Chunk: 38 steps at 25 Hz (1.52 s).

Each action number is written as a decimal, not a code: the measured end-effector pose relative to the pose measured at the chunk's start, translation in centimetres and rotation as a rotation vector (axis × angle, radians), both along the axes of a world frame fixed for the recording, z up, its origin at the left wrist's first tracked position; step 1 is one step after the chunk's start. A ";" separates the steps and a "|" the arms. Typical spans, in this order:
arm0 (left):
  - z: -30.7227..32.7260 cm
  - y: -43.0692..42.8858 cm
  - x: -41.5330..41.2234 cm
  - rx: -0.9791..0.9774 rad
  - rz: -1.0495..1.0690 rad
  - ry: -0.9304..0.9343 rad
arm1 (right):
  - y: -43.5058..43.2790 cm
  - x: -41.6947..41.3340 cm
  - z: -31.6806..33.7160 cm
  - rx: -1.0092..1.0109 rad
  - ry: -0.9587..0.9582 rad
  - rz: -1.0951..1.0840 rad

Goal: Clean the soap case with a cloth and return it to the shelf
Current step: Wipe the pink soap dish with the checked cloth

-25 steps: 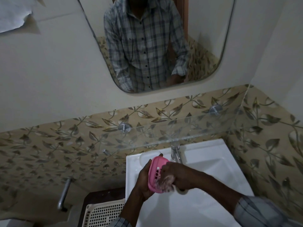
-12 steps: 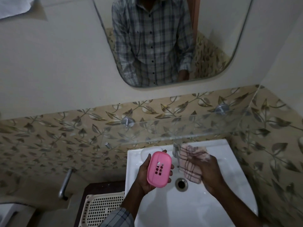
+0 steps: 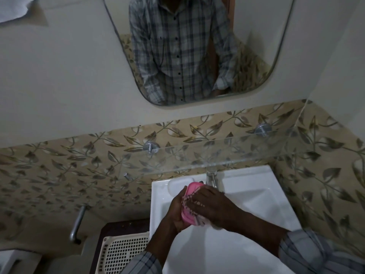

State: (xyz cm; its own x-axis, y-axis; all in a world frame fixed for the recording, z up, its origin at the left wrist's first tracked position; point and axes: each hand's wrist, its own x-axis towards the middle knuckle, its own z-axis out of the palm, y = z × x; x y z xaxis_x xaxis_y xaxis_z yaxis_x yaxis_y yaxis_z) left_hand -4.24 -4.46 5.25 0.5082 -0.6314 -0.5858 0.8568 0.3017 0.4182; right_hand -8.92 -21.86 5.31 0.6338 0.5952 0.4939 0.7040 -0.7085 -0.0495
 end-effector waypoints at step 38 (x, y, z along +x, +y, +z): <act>0.4 0.0 0.9 0.134 0.006 0.085 | -2.2 0.1 0.0 0.318 0.139 0.046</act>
State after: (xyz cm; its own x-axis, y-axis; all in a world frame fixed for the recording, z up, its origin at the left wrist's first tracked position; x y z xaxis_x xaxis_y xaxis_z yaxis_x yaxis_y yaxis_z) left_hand -3.30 -4.46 5.65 0.4570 -0.5414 -0.7057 0.8890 0.2533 0.3814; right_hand -8.82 -24.08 5.29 0.6842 0.4552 0.5698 0.7059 -0.6097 -0.3606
